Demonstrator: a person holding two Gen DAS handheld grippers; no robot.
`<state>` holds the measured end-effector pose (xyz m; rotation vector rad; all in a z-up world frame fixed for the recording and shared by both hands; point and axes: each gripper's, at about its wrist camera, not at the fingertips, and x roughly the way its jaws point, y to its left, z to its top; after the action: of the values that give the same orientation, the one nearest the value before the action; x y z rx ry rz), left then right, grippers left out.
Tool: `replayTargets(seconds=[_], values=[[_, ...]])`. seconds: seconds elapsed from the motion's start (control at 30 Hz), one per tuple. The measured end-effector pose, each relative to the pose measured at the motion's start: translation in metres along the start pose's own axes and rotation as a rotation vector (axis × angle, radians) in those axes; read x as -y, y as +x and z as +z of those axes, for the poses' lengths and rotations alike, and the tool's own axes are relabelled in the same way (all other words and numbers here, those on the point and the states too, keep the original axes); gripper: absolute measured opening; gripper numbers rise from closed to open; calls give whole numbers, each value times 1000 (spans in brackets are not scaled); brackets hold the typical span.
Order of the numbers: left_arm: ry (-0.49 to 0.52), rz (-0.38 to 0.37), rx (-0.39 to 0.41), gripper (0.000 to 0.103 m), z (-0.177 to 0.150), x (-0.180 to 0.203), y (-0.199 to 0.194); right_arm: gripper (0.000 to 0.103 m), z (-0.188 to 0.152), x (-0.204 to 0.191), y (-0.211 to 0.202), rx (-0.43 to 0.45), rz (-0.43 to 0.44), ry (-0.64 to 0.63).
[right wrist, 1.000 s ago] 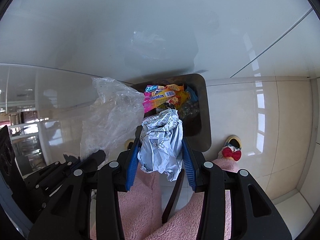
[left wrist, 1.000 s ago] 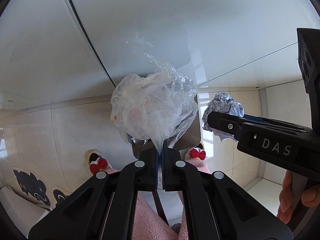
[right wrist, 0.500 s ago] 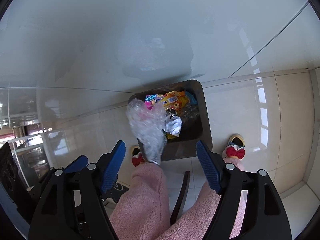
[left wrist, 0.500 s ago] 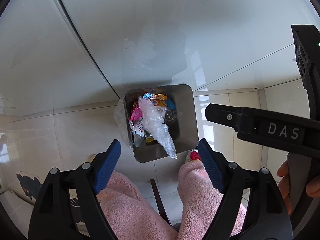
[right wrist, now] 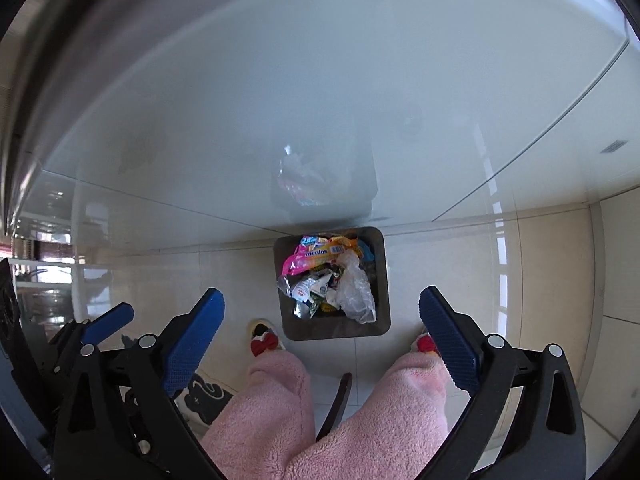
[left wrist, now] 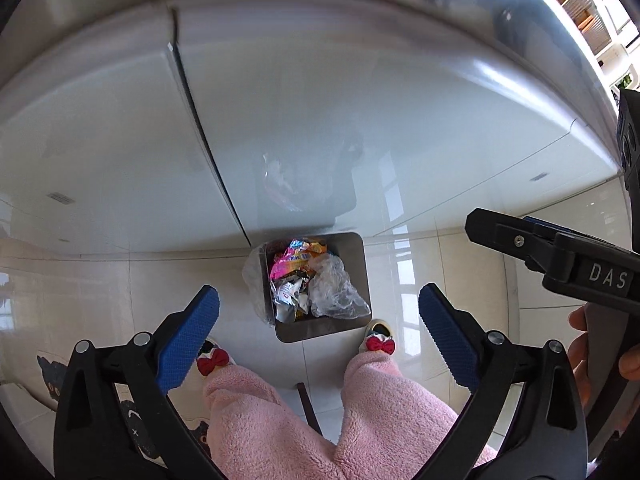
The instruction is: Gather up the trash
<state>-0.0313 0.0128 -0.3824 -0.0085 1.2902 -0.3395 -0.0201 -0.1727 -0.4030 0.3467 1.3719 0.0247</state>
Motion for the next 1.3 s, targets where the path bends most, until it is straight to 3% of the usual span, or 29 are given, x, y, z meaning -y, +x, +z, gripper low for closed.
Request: replayTargets(seconds=[0.37,0.6,0.77,1.1,1.3], values=[[-41,19,222,95,41,0,-131,100,14,-23,-130,201,6,-34],[-60,19,342,95,64,5,-204,100,24,-42,-199,338,-80,-82],[-88,28,386,95,70,4,-246,100,30,-51,-246,432,-127,-103],[-85,59,526,95,76,13,-323,100,25,-64,-321,519,-161,-90],[-50,90,606,95,80,25,-349,100,21,-69,-356,601,-179,-92]])
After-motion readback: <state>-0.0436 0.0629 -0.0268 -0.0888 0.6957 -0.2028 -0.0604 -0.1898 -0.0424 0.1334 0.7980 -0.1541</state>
